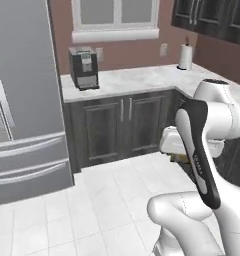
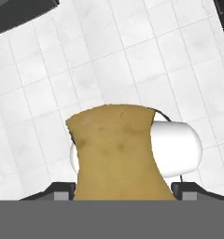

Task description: Open the cabinet. Pick the sponge and place it next to the sink. Then close the cabinet.

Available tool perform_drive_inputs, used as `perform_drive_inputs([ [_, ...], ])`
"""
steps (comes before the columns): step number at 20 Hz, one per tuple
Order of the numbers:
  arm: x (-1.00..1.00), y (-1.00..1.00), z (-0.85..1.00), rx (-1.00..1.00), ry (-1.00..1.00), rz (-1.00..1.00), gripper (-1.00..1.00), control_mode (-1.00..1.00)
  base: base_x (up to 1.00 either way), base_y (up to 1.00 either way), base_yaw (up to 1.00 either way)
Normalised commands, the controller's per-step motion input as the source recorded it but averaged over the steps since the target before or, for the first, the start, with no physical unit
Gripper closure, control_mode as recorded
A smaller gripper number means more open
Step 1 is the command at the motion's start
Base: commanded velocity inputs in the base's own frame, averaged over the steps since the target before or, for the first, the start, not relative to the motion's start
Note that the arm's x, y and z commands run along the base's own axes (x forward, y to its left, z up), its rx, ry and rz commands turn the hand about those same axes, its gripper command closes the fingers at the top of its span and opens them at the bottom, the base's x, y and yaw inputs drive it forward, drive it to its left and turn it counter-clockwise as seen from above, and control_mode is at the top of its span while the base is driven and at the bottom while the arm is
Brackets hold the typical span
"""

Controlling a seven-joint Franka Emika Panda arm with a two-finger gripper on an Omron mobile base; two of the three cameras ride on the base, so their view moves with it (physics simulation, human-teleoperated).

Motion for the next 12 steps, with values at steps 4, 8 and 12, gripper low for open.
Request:
perform_drive_inputs([
  [4,0.0,0.0,0.0,0.0,0.0,0.0,1.0,1.0,0.2,0.3,1.0],
  [8,0.0,0.0,0.0,0.0,0.0,0.0,1.0,1.0,0.03,0.43,1.0],
  [12,0.0,0.0,0.0,0.0,0.0,0.0,1.0,1.0,0.0,0.39,1.0],
])
